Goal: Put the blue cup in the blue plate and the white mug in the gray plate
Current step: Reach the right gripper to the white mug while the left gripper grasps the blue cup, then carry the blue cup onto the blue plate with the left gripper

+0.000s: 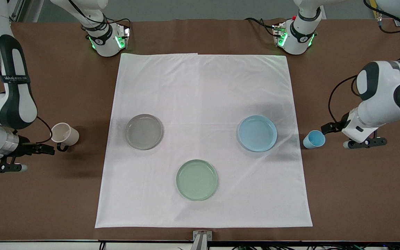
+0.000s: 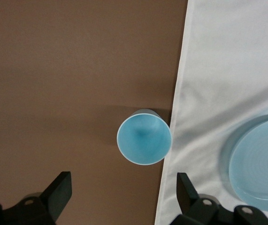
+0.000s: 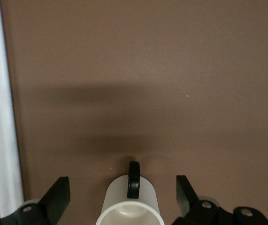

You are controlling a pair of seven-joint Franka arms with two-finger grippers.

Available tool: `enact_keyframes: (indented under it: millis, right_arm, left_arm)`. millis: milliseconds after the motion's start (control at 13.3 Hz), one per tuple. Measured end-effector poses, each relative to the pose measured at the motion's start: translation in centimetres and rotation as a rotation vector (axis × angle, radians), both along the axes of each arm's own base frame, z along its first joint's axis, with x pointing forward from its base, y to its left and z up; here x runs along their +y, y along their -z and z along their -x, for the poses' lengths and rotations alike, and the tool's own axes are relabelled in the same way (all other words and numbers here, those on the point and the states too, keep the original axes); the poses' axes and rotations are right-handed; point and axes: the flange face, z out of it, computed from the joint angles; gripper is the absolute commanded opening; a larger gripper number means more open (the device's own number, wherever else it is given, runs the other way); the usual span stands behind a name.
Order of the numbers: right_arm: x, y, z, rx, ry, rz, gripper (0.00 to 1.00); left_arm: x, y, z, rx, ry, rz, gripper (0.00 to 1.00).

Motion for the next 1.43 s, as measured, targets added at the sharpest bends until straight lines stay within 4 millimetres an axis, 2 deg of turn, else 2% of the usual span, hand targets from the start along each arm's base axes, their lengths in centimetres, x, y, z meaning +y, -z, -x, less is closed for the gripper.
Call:
enact_keyframes:
  millis: [226,376,451,602,677,752,827,977,1203,1353,1429]
  right_arm:
    - [-0.4,4.3,1.3,-0.040,0.001,0.008,1.00]
    - [-0.2,6.4,2.1,-0.039,0.000,0.008,0.99]
    - [-0.2,7.2,2.3,-0.032,0.000,0.007,0.95]
    - [-0.2,8.1,2.5,-0.021,-0.012,0.005,0.84]
    - [-0.2,8.5,2.6,-0.014,-0.027,0.004,0.77]
    - [-0.4,8.8,2.9,-0.006,-0.036,0.002,0.69]
    - [-0.6,9.1,3.1,0.001,-0.039,0.001,0.62]
    - [-0.8,9.5,3.5,0.010,-0.043,-0.001,0.51]
    - [-0.8,9.6,3.6,0.014,-0.043,-0.002,0.42]
    - [-0.8,9.7,3.7,0.026,-0.044,-0.005,0.37]
    - [-0.8,9.8,3.8,0.030,-0.044,-0.006,0.35]
  left_arm:
    - [0.0,4.4,-0.2,0.018,0.002,0.010,0.86]
    - [0.8,6.8,-0.1,0.023,-0.010,0.017,0.78]
    - [1.2,7.9,0.0,0.026,-0.017,0.020,0.67]
    - [1.5,9.5,0.1,0.031,-0.022,0.024,0.39]
    - [1.5,9.9,0.1,0.036,-0.022,0.026,0.15]
    - [1.4,10.2,0.1,0.039,-0.021,0.027,0.05]
    - [1.4,10.4,0.2,0.042,-0.021,0.027,0.01]
    - [1.3,10.5,0.2,0.043,-0.020,0.028,0.00]
    - [0.9,10.0,0.0,0.033,-0.014,0.029,0.00]
    - [-0.6,8.4,-0.1,0.023,-0.024,0.031,0.00]
    - [-2.5,7.3,0.0,0.025,-0.041,0.033,0.00]
